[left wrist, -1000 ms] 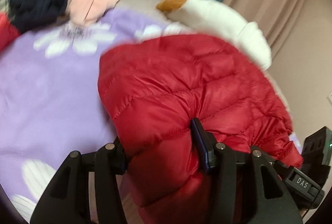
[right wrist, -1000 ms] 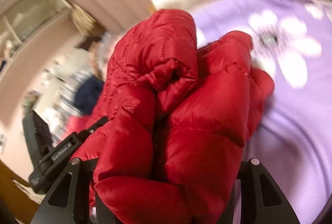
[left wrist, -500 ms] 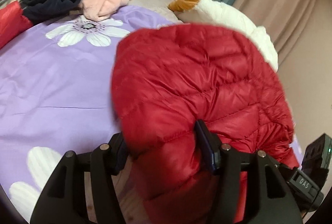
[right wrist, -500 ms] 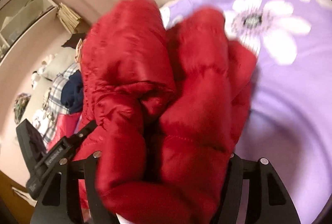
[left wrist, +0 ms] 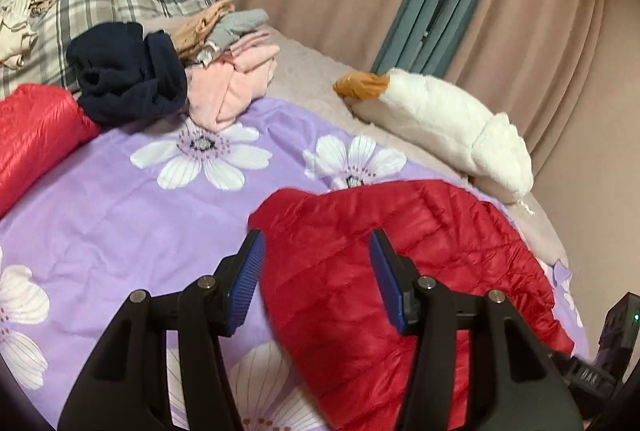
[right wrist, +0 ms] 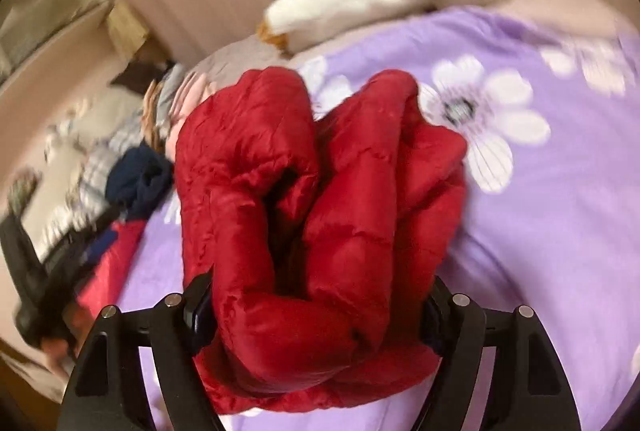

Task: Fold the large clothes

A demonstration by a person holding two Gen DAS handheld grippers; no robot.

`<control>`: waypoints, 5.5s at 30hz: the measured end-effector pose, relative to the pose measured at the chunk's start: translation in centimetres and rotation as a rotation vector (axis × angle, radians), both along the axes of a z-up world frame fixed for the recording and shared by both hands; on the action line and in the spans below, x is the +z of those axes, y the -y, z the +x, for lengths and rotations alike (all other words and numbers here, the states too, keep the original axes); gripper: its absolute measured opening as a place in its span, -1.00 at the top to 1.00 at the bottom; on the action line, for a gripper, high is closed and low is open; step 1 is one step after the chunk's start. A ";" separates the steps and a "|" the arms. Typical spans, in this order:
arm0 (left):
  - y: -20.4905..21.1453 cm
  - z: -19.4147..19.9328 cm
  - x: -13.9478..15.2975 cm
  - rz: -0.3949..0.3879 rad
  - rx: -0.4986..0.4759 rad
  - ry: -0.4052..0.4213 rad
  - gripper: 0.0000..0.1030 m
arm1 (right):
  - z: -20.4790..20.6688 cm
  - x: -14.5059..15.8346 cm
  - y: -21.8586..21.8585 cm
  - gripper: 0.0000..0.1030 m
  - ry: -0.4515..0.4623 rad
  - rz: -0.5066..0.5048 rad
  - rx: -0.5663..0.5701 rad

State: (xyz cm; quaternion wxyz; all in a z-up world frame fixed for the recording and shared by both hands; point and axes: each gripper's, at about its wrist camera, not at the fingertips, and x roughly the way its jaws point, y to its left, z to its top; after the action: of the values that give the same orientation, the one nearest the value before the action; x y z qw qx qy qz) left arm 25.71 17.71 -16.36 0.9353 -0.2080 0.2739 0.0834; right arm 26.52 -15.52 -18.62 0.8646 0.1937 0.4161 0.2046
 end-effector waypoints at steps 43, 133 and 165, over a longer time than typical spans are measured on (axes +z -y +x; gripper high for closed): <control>4.2 0.7 0.1 0.089 0.045 -0.117 0.39 | 1.2 4.5 -2.1 1.00 0.087 -0.084 -0.019; 12.1 -23.9 15.1 0.200 -0.198 0.216 -1.00 | -21.6 18.3 6.3 -0.97 0.410 -0.192 -0.058; 14.2 -24.4 14.7 0.152 -0.093 0.163 -1.00 | -23.1 17.3 4.8 -0.97 0.348 -0.189 -0.252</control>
State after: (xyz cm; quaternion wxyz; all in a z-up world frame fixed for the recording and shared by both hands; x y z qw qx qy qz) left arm 1.28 3.49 -1.61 0.9704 -0.1297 0.1992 0.0432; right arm 3.44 -20.35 -1.34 0.9562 0.1242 0.2508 0.0857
